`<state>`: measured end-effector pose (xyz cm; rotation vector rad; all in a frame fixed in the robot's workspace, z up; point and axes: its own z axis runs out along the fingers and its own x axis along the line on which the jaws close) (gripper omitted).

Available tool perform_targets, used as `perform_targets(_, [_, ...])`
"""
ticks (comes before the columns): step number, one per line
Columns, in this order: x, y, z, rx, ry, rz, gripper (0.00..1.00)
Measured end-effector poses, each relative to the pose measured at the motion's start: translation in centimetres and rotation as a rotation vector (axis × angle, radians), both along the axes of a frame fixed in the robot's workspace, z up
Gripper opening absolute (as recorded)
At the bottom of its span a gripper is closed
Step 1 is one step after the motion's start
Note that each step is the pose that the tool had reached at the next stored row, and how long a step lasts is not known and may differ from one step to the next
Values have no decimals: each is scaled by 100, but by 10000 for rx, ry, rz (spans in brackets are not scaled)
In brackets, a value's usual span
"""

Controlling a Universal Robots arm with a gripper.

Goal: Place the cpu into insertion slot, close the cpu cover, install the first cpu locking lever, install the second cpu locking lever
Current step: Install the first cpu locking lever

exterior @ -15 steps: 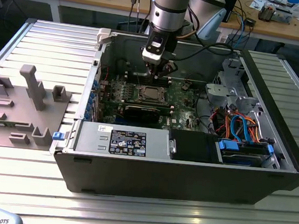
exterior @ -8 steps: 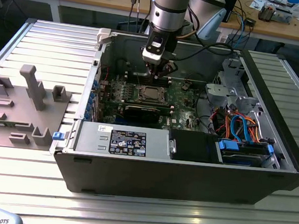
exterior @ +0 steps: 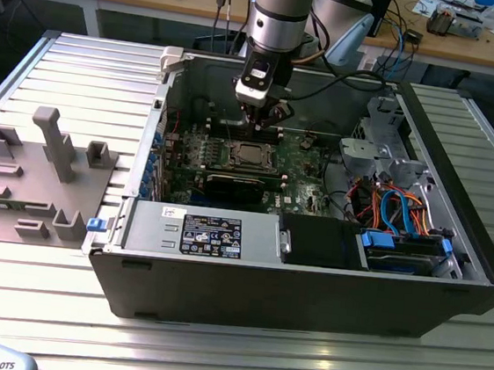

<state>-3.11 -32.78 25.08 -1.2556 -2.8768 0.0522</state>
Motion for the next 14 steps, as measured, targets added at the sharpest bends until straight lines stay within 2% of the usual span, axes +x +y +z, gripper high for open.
perform_targets(14, [0,0,0,0,0,106,11])
